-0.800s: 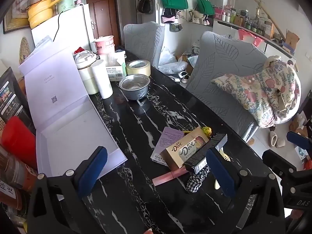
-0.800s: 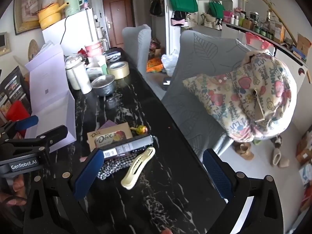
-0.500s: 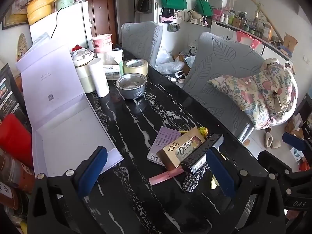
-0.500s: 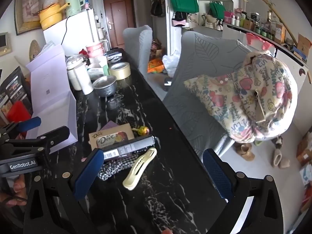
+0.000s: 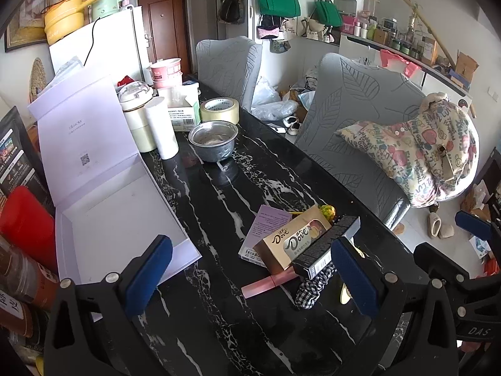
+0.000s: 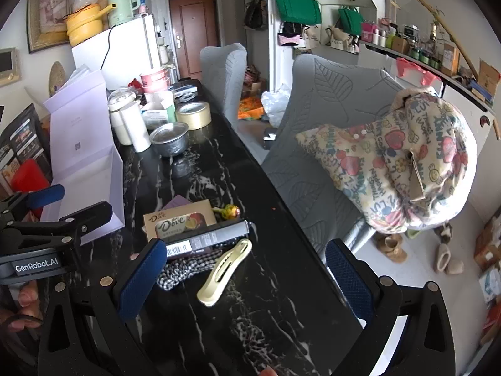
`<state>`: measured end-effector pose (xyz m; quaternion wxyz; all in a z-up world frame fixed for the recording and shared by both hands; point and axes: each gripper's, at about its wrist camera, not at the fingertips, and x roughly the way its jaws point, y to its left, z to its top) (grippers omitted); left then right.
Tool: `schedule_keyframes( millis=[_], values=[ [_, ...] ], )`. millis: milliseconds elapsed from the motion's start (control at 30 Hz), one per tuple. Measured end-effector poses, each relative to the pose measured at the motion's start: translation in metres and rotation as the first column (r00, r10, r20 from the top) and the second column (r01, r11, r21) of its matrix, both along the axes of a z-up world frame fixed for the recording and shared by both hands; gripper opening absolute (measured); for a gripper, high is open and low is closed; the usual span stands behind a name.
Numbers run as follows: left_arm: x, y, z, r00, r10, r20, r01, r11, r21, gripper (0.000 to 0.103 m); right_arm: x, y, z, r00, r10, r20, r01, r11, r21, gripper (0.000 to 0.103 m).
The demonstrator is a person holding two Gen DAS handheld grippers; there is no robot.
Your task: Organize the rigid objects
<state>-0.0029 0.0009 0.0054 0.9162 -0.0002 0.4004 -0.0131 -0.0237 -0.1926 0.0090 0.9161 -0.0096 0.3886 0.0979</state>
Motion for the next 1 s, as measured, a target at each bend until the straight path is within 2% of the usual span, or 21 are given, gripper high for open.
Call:
schedule_keyframes(
  millis=[1000],
  values=[
    [-0.0003, -0.006, -0.0053, 0.999, -0.035, -0.028, 0.035, 0.999, 0.005, 0.103, 0.0021, 0.0014, -0.0065, 1.0, 0.008, -0.006, -0.008, 1.0, -0.006, 0.103]
  ],
)
